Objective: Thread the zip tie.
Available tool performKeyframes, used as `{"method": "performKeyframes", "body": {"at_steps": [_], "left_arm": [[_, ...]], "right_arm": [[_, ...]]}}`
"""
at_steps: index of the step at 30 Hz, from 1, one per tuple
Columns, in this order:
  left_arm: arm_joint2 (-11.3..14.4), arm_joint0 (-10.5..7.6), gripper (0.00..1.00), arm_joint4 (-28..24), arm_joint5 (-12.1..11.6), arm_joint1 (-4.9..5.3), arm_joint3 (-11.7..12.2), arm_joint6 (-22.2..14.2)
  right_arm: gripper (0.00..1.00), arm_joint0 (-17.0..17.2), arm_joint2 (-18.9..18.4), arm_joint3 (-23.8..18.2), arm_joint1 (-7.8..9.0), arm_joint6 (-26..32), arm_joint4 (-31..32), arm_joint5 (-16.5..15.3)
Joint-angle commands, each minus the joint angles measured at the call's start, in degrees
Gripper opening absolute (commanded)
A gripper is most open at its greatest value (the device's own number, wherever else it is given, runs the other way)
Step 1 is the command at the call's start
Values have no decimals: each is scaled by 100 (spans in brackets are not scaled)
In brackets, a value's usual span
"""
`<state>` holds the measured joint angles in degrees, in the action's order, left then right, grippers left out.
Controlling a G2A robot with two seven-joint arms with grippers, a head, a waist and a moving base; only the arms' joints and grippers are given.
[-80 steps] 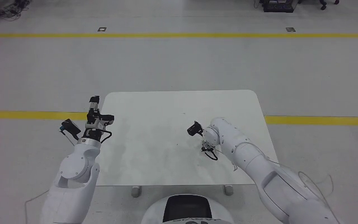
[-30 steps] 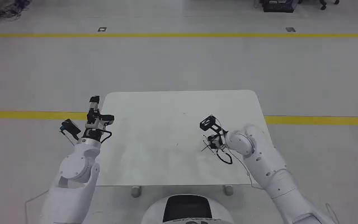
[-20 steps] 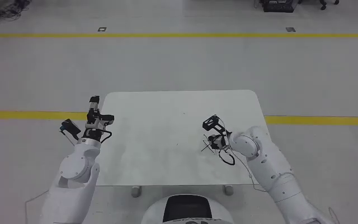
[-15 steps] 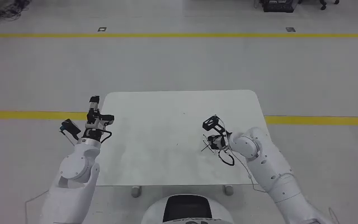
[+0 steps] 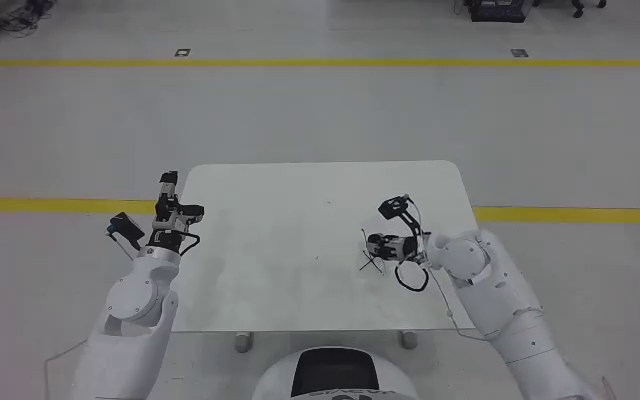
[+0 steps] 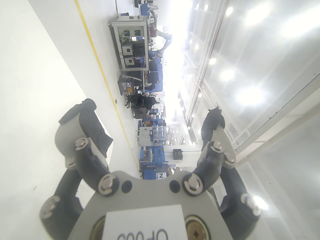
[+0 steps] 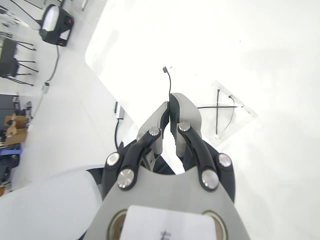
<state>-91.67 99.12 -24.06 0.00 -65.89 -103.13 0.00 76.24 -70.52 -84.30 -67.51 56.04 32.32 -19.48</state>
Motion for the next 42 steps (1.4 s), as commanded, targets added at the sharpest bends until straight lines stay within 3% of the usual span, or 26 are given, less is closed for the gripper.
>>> {"method": "performKeyframes", "body": {"at_steps": [1, 17, 24, 32, 42], "left_arm": [[0, 0, 100, 0, 0, 0, 0, 0], [0, 0, 100, 0, 0, 0, 0, 0], [0, 0, 100, 0, 0, 0, 0, 0], [0, 0, 100, 0, 0, 0, 0, 0], [0, 0, 100, 0, 0, 0, 0, 0]], "right_arm": [[0, 1, -11, 2, 19, 16, -32, 0], [0, 7, -12, 2, 18, -23, -41, 12], [0, 316, -349, -238, 169, 8, -1000, 0], [0, 668, -880, -528, 450, 838, -2468, 0], [0, 668, -880, -528, 450, 838, -2468, 0]]}}
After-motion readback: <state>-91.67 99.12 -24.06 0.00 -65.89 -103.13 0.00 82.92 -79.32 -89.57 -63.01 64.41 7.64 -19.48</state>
